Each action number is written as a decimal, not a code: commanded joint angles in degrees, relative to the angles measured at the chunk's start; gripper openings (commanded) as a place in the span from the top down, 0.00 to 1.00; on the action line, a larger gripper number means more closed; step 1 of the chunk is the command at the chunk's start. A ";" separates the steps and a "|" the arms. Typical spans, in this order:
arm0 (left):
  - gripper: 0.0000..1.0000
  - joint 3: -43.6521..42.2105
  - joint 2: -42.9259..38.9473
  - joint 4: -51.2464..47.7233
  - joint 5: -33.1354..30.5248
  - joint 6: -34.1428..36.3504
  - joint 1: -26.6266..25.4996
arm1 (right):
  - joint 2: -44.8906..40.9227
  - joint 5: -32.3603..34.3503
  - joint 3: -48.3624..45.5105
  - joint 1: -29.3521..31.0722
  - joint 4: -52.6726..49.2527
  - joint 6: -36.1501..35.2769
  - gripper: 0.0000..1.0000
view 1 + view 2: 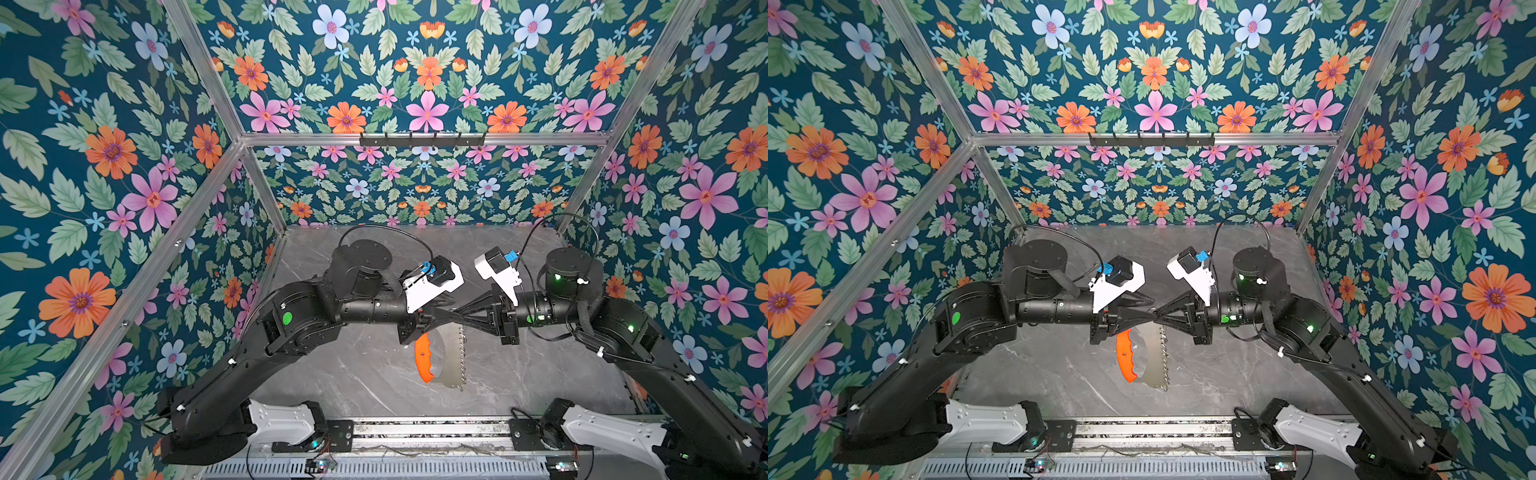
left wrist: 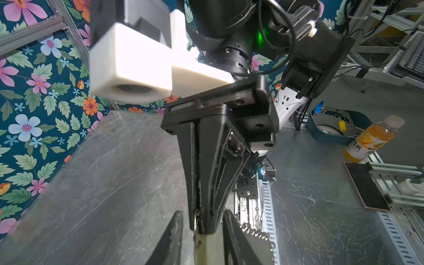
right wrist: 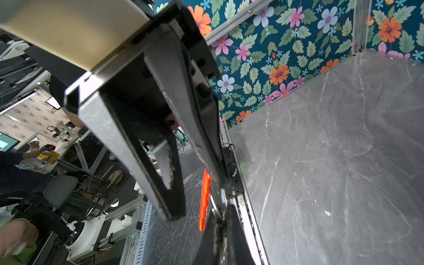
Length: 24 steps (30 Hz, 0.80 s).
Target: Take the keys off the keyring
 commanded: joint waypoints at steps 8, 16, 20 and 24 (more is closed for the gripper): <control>0.67 2.50 1.12 -7.02 0.97 -0.49 0.10 | 2.76 0.88 4.35 0.07 -8.38 -4.69 1.00; 0.70 5.61 4.25 -11.90 2.88 0.03 0.15 | 4.52 0.97 6.44 0.08 -11.17 -6.02 1.00; 0.77 6.27 5.08 -12.42 3.16 0.32 0.17 | 4.87 1.01 7.24 0.05 -12.02 -6.46 1.00; 0.82 6.29 5.51 -12.70 2.49 0.37 0.15 | 4.99 0.98 7.57 0.05 -12.35 -6.57 1.00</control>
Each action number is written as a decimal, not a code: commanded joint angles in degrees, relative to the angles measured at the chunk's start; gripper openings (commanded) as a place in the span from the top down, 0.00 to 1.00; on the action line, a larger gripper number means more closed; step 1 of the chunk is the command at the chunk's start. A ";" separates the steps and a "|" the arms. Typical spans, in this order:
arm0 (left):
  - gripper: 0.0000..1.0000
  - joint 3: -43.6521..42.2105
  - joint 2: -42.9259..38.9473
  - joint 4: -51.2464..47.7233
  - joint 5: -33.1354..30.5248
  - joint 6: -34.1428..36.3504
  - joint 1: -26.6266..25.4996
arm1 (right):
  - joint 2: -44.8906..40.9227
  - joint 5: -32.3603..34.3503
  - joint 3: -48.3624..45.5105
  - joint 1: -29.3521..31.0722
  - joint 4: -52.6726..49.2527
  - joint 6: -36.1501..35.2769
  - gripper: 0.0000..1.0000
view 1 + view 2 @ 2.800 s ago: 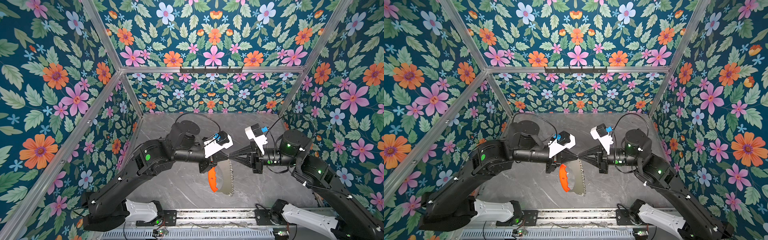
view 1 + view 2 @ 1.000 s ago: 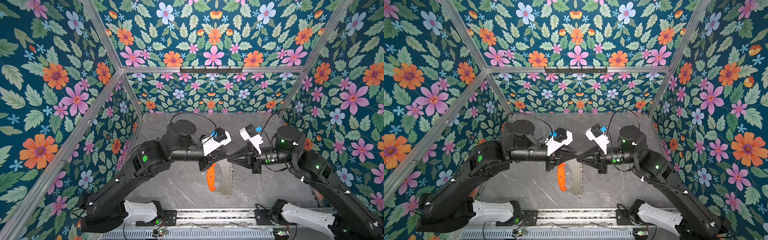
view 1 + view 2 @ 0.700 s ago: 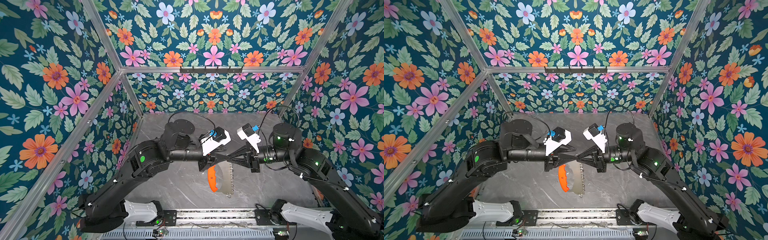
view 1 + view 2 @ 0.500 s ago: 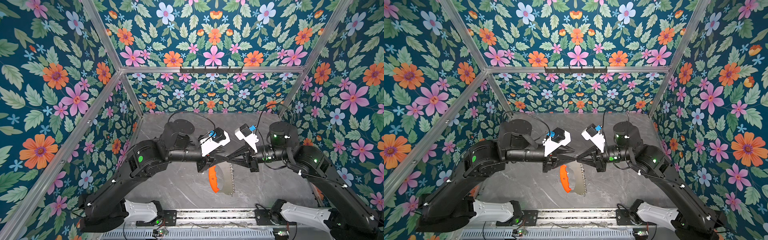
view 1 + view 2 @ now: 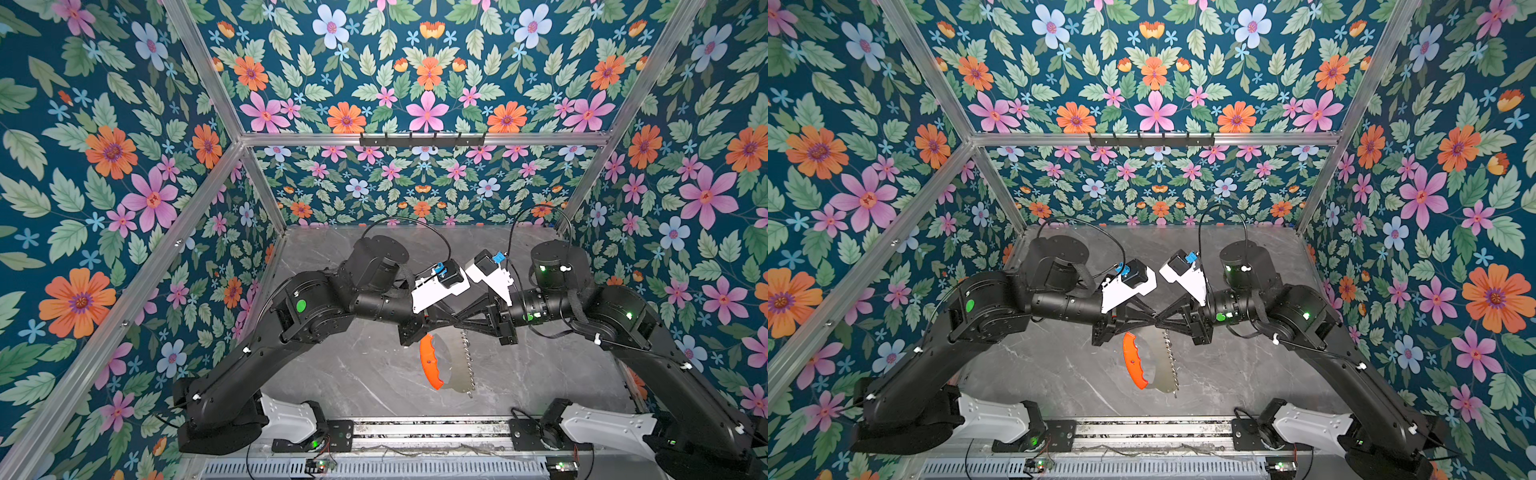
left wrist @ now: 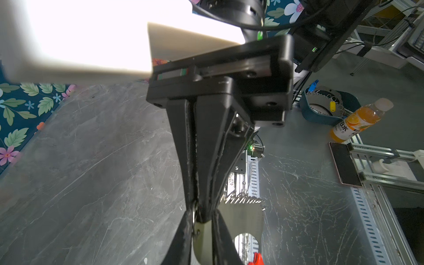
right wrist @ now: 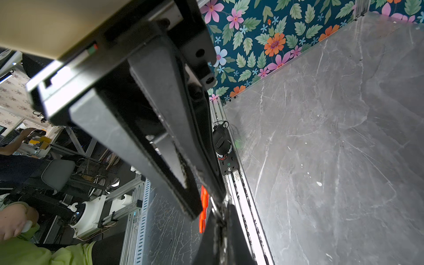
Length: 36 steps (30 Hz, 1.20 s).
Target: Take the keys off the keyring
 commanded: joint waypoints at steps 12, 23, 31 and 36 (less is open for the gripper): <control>0.96 0.54 0.63 -0.75 1.18 0.79 -0.05 | -0.14 -0.30 -0.15 -0.06 1.10 -0.43 1.00; 1.00 -4.77 -3.04 6.38 -0.03 1.53 -0.04 | -2.44 0.54 -3.25 -0.04 5.50 0.88 0.74; 1.00 -10.29 -6.77 13.10 -0.52 1.53 -0.03 | -8.73 6.53 -8.60 -0.04 11.86 3.28 0.44; 1.00 -12.84 -8.54 15.65 -0.33 1.84 -0.06 | -13.18 8.73 -13.88 0.00 19.59 6.71 0.50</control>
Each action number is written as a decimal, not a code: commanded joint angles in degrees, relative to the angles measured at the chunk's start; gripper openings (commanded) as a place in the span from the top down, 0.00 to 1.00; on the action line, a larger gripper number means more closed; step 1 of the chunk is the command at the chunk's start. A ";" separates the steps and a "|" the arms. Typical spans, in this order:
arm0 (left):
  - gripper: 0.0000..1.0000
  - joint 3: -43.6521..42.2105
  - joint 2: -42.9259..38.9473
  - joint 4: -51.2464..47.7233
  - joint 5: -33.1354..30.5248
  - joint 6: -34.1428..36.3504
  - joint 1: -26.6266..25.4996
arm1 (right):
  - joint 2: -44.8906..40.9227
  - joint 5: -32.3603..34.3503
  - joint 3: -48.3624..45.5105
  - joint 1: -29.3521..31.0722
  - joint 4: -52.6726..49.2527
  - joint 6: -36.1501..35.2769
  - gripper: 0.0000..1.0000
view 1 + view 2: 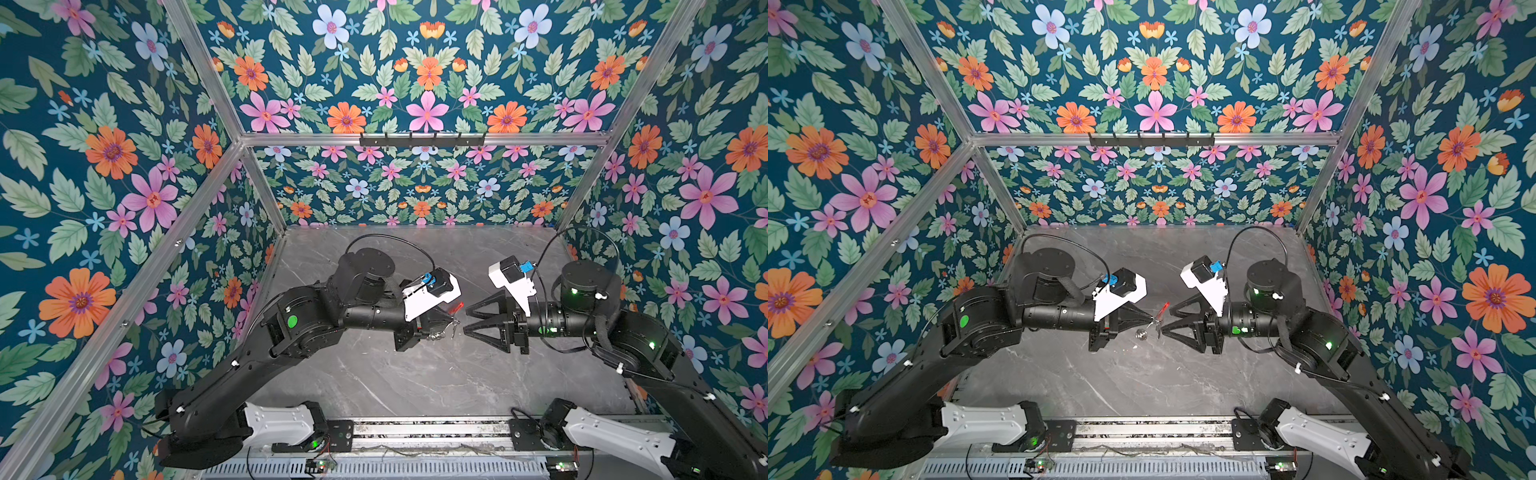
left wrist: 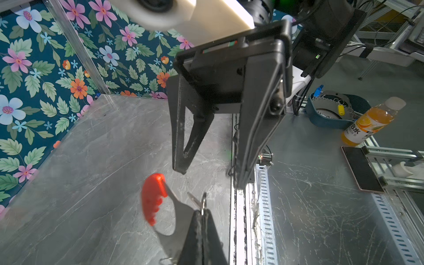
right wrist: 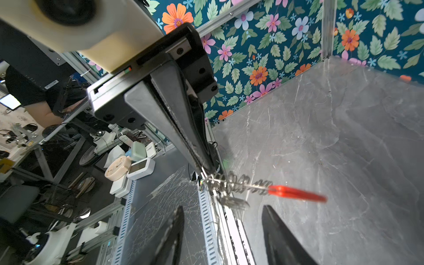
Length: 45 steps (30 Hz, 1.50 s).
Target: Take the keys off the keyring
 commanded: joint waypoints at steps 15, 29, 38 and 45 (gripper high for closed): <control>1.00 -1.13 -0.94 6.18 2.13 0.73 0.03 | -0.49 -6.61 -3.92 0.08 12.94 5.19 0.72; 1.00 -1.23 -1.60 6.98 1.17 0.36 0.07 | 0.11 -7.10 -4.08 0.08 12.01 4.86 0.76; 1.00 -2.05 -2.09 8.35 0.58 -0.18 0.06 | 0.29 -6.55 -4.16 0.03 11.61 4.69 0.92; 1.00 -6.71 -4.52 16.02 0.47 -2.87 0.01 | -0.32 -5.59 -4.69 0.02 11.73 4.64 1.00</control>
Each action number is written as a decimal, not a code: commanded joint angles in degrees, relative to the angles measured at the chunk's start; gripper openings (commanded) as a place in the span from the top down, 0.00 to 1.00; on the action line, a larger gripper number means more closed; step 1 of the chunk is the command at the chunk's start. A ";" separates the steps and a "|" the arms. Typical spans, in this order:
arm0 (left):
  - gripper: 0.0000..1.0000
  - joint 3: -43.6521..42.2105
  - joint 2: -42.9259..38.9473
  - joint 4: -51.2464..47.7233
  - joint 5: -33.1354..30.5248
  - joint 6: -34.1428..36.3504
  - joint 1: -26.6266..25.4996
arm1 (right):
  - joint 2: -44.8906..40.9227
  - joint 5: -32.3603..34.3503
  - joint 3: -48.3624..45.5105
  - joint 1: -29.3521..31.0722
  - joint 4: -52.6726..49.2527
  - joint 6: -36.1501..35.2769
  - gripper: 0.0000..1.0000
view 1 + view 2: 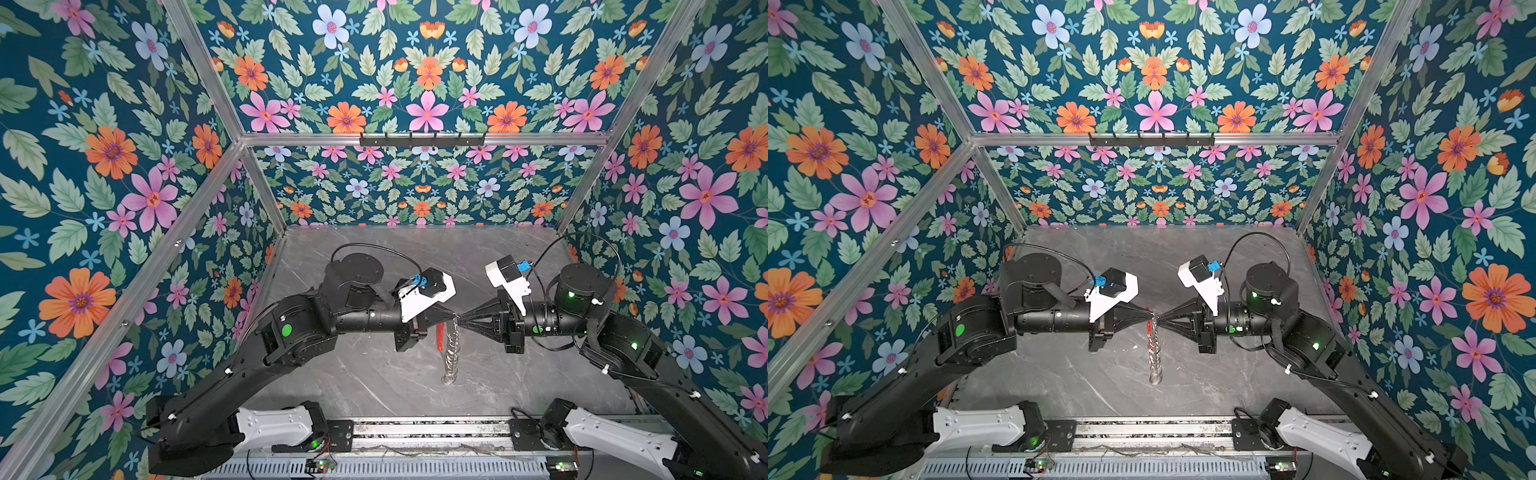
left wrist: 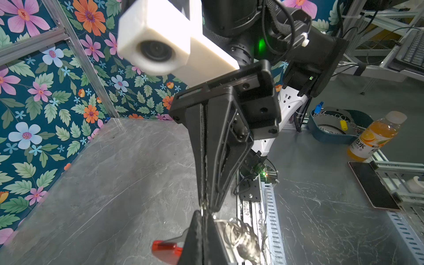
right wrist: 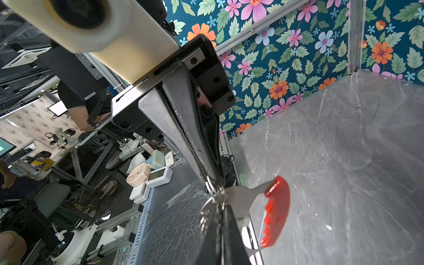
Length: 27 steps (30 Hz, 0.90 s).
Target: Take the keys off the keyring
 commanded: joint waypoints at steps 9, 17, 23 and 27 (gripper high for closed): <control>1.00 -6.88 -4.11 15.38 1.90 -3.51 0.05 | -0.71 1.42 -1.93 -0.01 1.82 0.82 1.00; 1.00 -4.56 -2.10 11.70 1.27 -1.88 0.04 | -0.99 1.88 1.51 0.04 -1.14 0.10 0.77; 1.00 -3.10 -1.07 9.00 1.21 -1.25 0.01 | -2.25 3.92 3.87 0.04 -1.52 -0.94 0.67; 1.00 -3.01 -0.98 9.08 1.81 -1.33 0.01 | -0.57 1.81 5.07 0.01 -0.94 -1.08 0.71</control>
